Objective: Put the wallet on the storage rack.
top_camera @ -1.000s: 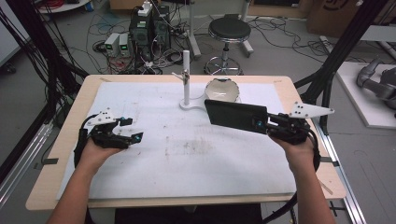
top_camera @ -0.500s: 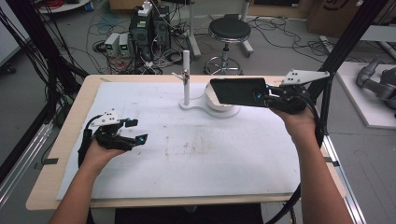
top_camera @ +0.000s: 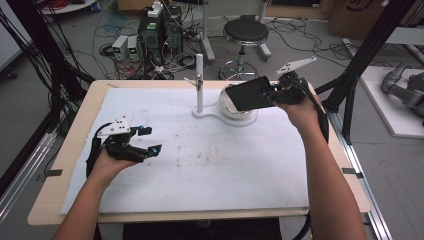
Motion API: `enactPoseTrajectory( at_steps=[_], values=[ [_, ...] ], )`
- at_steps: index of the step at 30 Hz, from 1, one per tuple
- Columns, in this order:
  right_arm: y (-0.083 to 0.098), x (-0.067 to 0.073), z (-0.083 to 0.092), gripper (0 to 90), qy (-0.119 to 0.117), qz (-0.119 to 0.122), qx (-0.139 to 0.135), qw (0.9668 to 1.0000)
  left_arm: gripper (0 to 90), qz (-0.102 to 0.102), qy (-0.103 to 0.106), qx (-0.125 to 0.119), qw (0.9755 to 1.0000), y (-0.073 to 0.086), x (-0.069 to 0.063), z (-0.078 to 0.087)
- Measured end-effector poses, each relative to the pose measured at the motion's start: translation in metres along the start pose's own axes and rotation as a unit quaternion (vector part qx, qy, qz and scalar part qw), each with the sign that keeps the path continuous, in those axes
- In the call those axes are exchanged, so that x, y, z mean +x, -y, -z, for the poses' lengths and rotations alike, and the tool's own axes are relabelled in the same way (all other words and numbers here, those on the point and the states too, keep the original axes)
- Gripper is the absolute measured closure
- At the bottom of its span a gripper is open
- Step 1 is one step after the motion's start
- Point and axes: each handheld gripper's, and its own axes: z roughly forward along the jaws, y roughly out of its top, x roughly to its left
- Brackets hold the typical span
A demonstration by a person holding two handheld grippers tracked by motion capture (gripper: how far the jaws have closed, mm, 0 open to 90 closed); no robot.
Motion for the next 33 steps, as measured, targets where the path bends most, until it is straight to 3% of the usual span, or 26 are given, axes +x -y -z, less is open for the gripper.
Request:
enactPoseTrajectory(
  at_steps=[4,11,16,18,20,22,25,28,33],
  values=[
    [0.0,-0.006,-0.015,76.4,0.002,-0.009,0.021,0.9997,18.5,-0.005,0.004,0.003,1.0,-0.001,-0.002,-0.003],
    [0.0,-0.016,-0.039,76.2,-0.012,-0.036,0.031,0.9988,18.4,-0.002,0.013,0.005,0.9999,-0.001,-0.002,-0.004],
    [0.001,-0.024,-0.048,75.9,-0.032,-0.055,0.01,0.9979,18.4,-0.003,0.015,0.008,0.9999,-0.001,-0.003,-0.006],
    [0.001,-0.026,-0.05,75.5,-0.028,-0.061,0.006,0.9977,18.5,-0.004,0.014,0.009,0.9999,-0.001,-0.003,-0.006],
    [0.002,-0.028,-0.05,72.2,-0.019,-0.068,0.004,0.9975,18.4,-0.006,0.015,0.01,0.9998,0.0,-0.003,-0.005],
    [0.003,-0.03,-0.049,59.8,0.007,-0.072,0.001,0.9974,18.4,-0.003,0.014,0.01,0.9998,0.0,-0.003,-0.005],
    [0.003,-0.036,-0.039,49.9,0.037,-0.091,-0.029,0.9947,18.4,-0.002,0.014,0.01,0.9999,0.0,-0.002,-0.005],
    [0.005,-0.04,-0.03,47.4,0.059,-0.086,-0.038,0.9938,18.4,-0.002,0.015,0.011,0.9998,0.0,-0.002,-0.006],
    [0.015,-0.049,-0.024,47.8,0.092,-0.108,-0.043,0.9889,18.4,-0.003,0.016,0.011,0.9998,0.0,-0.004,-0.005]
  ],
)
